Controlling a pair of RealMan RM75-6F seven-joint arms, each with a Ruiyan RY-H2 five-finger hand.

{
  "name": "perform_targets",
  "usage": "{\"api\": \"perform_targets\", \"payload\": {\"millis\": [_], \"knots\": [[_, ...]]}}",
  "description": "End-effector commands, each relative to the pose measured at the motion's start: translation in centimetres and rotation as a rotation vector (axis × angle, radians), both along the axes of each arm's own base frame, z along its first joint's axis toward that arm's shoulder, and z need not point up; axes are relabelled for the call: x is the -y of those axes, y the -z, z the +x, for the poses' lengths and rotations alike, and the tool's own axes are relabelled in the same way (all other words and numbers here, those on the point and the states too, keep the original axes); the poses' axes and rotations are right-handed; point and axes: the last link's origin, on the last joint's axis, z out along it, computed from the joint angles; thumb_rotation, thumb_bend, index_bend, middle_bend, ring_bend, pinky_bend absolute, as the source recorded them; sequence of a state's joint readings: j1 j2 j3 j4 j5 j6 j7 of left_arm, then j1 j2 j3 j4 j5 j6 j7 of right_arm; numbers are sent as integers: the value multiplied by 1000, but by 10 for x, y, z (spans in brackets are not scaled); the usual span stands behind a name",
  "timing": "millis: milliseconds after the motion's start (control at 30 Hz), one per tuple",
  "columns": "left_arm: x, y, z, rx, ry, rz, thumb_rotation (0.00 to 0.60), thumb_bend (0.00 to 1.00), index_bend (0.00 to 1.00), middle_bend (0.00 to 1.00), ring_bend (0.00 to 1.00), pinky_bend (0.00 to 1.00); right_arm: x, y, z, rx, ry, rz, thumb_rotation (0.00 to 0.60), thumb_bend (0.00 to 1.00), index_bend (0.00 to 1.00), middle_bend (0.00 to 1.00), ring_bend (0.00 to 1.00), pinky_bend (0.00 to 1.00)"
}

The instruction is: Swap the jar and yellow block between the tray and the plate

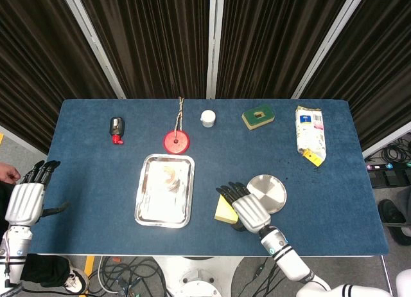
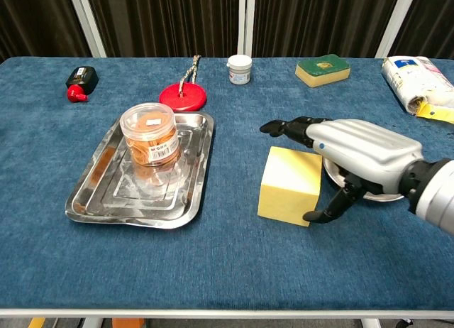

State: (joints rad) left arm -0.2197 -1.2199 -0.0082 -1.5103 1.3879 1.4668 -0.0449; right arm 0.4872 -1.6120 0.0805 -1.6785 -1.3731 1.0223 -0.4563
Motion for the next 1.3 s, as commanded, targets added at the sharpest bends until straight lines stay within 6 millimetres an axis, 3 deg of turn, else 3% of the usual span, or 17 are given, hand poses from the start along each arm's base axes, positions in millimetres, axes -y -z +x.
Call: {"api": "perform_targets", "payload": {"millis": [33,200,367,600,767,900,1067,1200,1300], "knots": [[0,0,-1,1,-6,0,600,64,107,95,53,196,0,2,2,1,-6,-6,600,148,0,260,217,400],[0,1,-3,2,-17,-3,600,64,107,95,52,198,1,-3,4,25,-22,-40,600,203,0,371,335,492],[0,1,-1,6,-11,-1,600,64,107,95,53,199,5,-32,-3,62,-12,-126,600,236,0,407,373,532],[-1,4,4,10,-2,-12,600,64,107,95,53,199,17,-74,-47,-4,96,-265,600,235,0,405,372,532],[-3,6,6,1,3,-16,600,65,107,96,52,198,22,-75,-73,-48,180,-233,600,235,0,401,371,532],[-3,6,7,-5,7,-14,600,65,107,95,53,196,26,-69,-80,-56,194,-207,600,231,0,401,371,524],[-4,6,6,-6,2,-10,600,64,107,96,52,195,30,-64,-82,-47,194,-189,600,207,0,364,305,424],[-4,6,5,-12,1,-8,600,64,108,98,53,195,31,-61,-81,-20,185,-181,600,89,0,253,169,205],[-4,7,4,-22,-4,-7,600,64,112,101,53,196,30,-61,-82,-6,178,-166,600,12,0,145,48,132]]}}
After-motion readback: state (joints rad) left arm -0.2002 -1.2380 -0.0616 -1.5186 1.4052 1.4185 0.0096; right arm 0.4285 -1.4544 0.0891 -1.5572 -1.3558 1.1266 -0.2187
